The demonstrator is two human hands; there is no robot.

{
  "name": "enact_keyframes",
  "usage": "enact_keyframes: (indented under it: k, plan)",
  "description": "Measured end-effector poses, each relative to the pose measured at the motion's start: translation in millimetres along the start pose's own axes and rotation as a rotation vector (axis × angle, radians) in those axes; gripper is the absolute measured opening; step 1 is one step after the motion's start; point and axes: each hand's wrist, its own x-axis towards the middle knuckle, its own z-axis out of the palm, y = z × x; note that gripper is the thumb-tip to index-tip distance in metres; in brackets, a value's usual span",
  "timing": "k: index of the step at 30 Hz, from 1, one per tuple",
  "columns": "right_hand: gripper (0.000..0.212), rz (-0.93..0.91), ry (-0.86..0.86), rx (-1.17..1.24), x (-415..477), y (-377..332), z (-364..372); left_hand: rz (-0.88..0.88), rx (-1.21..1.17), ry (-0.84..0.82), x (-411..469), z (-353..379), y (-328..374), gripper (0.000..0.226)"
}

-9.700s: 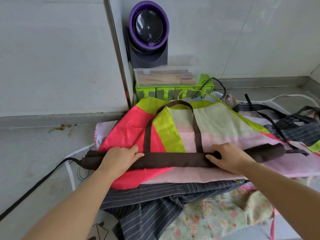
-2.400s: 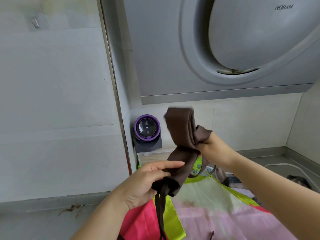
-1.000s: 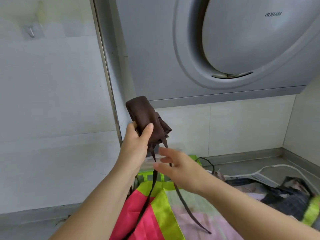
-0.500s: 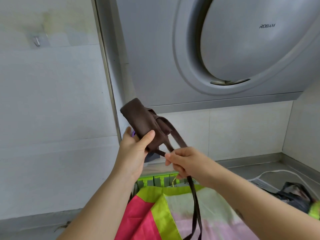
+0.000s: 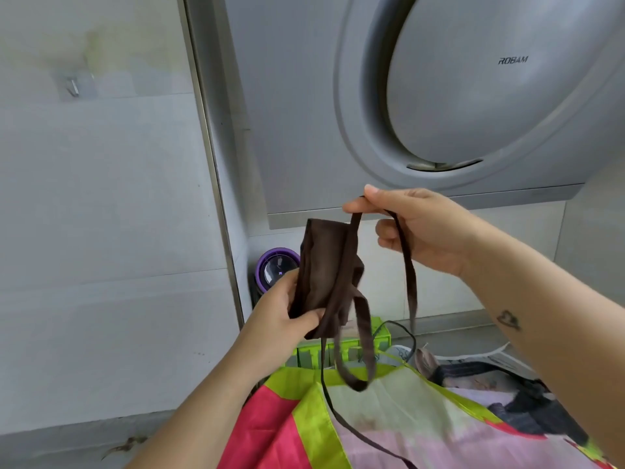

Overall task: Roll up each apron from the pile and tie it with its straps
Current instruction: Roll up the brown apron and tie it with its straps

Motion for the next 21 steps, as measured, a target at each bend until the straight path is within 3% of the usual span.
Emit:
enact_keyframes:
  k: [5,10,15,21]
  plan:
    - [0.031,-0.084,0.003,-0.089,6,-16,-5,0.011,-0.102,-0.150,-5,2,2,0.047]
    - [0.048,0.157,-0.178,0.182,18,10,-9,0.057,-0.264,-0.175,-9,5,15,0.039]
    - [0.037,0.363,-0.285,0.347,14,68,10,0.073,-0.461,-0.075,-6,5,25,0.030]
    - [0.026,0.277,-0.353,0.304,-1,84,18,-0.016,-0.571,-0.062,-10,9,21,0.034]
